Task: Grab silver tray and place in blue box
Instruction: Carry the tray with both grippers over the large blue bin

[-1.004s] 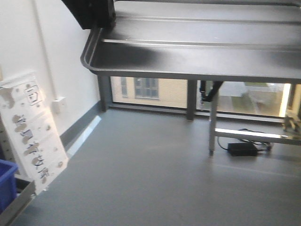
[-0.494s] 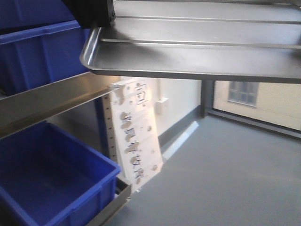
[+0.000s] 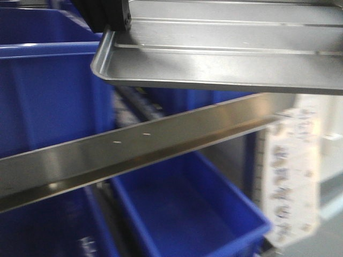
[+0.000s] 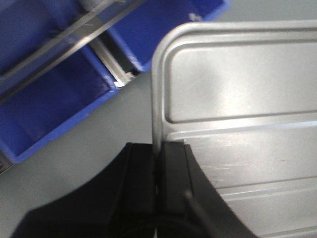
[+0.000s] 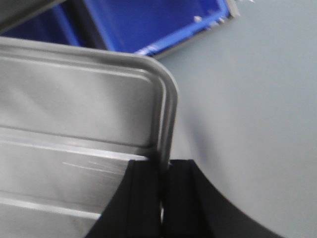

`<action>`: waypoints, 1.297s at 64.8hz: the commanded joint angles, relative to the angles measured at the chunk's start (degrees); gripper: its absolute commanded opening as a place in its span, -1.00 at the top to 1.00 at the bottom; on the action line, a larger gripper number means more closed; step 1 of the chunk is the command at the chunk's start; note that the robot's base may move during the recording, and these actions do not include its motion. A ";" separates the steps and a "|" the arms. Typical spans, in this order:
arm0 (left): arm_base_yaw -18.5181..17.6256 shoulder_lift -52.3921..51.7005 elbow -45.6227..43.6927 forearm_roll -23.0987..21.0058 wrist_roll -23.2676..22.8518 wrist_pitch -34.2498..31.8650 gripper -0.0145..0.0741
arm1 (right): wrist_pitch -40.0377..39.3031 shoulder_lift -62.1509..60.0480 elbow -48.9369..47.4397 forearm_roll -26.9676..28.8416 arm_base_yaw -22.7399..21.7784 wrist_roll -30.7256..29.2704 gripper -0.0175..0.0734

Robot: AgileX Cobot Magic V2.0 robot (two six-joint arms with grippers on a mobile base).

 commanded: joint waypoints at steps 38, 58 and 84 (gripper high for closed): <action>-0.06 -2.38 -1.67 3.78 0.42 1.12 0.91 | -0.67 -1.47 -1.84 -2.92 -0.20 -0.90 0.49; -0.06 -2.38 -1.67 3.78 0.42 1.12 0.91 | -0.72 -1.47 -1.84 -2.92 -0.20 -0.90 0.49; -0.06 -2.38 -1.67 3.78 0.42 1.12 0.91 | -0.72 -1.47 -1.84 -2.92 -0.20 -0.90 0.49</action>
